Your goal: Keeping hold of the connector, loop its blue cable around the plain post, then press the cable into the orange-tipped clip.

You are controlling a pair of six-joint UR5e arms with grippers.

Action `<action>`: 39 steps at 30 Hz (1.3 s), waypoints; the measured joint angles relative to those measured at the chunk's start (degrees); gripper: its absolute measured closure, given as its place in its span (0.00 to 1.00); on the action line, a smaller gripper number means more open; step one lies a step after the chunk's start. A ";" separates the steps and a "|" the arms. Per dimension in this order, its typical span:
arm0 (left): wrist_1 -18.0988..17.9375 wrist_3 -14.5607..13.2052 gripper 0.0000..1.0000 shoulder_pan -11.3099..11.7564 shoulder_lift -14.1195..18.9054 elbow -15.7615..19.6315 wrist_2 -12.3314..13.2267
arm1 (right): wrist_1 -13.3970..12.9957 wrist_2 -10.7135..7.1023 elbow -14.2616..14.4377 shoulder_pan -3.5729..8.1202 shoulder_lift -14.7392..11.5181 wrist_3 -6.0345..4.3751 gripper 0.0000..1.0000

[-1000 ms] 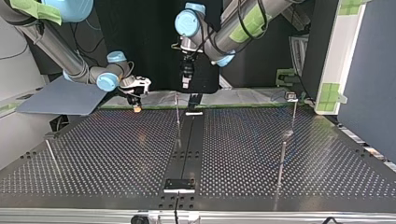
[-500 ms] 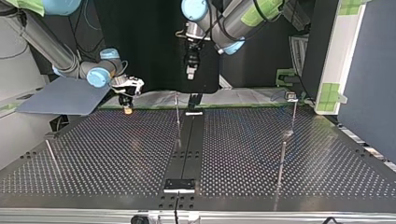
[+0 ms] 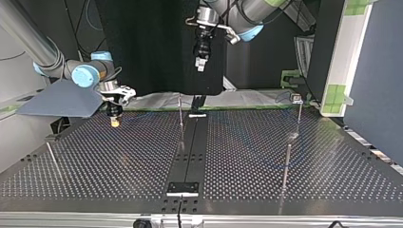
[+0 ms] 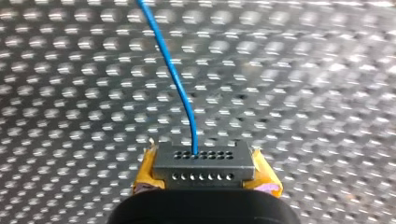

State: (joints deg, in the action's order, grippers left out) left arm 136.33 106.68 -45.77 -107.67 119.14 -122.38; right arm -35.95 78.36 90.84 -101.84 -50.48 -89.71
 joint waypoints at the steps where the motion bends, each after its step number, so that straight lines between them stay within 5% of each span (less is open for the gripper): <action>1: -0.03 0.05 0.00 -0.15 0.53 0.53 0.00 | 0.26 -0.25 0.00 0.12 -0.70 -0.57 1.00; 8: -0.37 -0.16 0.00 -0.89 4.19 4.19 -0.67 | 1.09 -1.02 0.02 0.43 -3.28 -1.20 1.00; 16: -0.79 -0.46 0.00 -1.06 8.07 8.05 -1.16 | 0.29 -0.86 1.18 -0.54 -3.45 0.79 1.00; 39: -0.88 -0.51 0.00 -1.09 8.60 8.59 -1.23 | -0.07 -0.83 1.58 -0.77 -3.45 1.19 1.00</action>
State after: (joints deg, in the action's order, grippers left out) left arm 135.45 106.17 -46.87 -99.07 127.73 -123.61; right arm -36.02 77.53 92.42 -102.61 -53.93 -88.53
